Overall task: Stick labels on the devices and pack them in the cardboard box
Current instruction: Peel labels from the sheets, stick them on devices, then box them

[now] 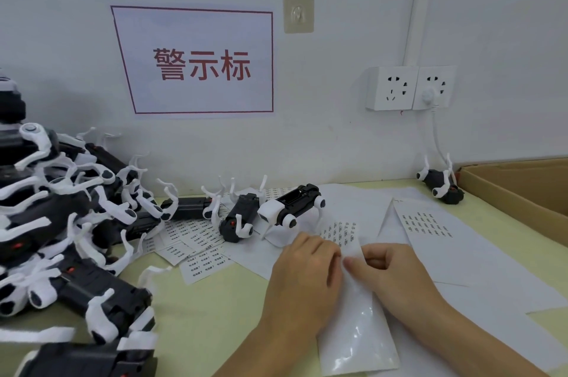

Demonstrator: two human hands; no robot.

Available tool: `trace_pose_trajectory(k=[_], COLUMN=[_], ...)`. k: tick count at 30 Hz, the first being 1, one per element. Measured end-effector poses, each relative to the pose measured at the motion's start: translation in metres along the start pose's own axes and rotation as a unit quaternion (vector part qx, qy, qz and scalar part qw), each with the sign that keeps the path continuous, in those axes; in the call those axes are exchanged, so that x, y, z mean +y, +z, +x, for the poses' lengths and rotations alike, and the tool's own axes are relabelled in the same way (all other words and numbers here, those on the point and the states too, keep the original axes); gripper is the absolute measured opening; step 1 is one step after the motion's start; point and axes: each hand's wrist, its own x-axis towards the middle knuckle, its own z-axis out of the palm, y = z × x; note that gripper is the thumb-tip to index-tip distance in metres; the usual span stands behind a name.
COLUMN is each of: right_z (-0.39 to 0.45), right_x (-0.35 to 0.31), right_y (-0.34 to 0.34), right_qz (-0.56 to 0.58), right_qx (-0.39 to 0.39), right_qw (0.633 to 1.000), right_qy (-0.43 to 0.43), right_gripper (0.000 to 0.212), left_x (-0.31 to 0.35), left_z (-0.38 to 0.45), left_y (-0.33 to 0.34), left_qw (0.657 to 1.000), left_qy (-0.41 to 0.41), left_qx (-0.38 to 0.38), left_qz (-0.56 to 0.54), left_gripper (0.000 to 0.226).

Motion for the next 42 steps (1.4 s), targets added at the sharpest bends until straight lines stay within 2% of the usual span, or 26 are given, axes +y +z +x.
trace_pose_trajectory(k=[3, 9, 13, 22, 32, 42], right_z=[0.001, 0.000, -0.001, -0.002, -0.001, 0.000], right_x=[0.003, 0.003, 0.004, -0.001, -0.001, -0.001], right_y=[0.003, 0.008, 0.010, 0.011, 0.010, 0.011], right_qz=[-0.002, -0.062, -0.081, -0.088, -0.067, -0.065], right_qx=[0.008, 0.042, 0.048, 0.050, 0.055, 0.058], right_qw=[1.000, 0.993, 0.990, 0.989, 0.992, 0.992], right_qy=[-0.017, -0.095, -0.109, -0.105, -0.086, -0.093], right_gripper=[0.022, 0.046, 0.054, 0.057, 0.051, 0.054], left_x=[0.000, -0.003, -0.004, -0.002, -0.006, -0.010], left_z=[-0.001, -0.001, -0.001, 0.000, 0.003, 0.001], left_y=[-0.001, 0.000, 0.000, 0.001, 0.001, 0.003], left_qw=[1.000, 0.999, 1.000, 0.999, 0.987, 0.987], left_qy=[-0.002, -0.023, -0.007, 0.005, -0.114, -0.092], left_qx=[-0.002, -0.015, -0.021, -0.022, -0.020, -0.062], left_qz=[-0.020, -0.040, -0.019, 0.029, -0.114, -0.118], left_gripper=[0.009, 0.013, 0.010, 0.014, 0.008, 0.007])
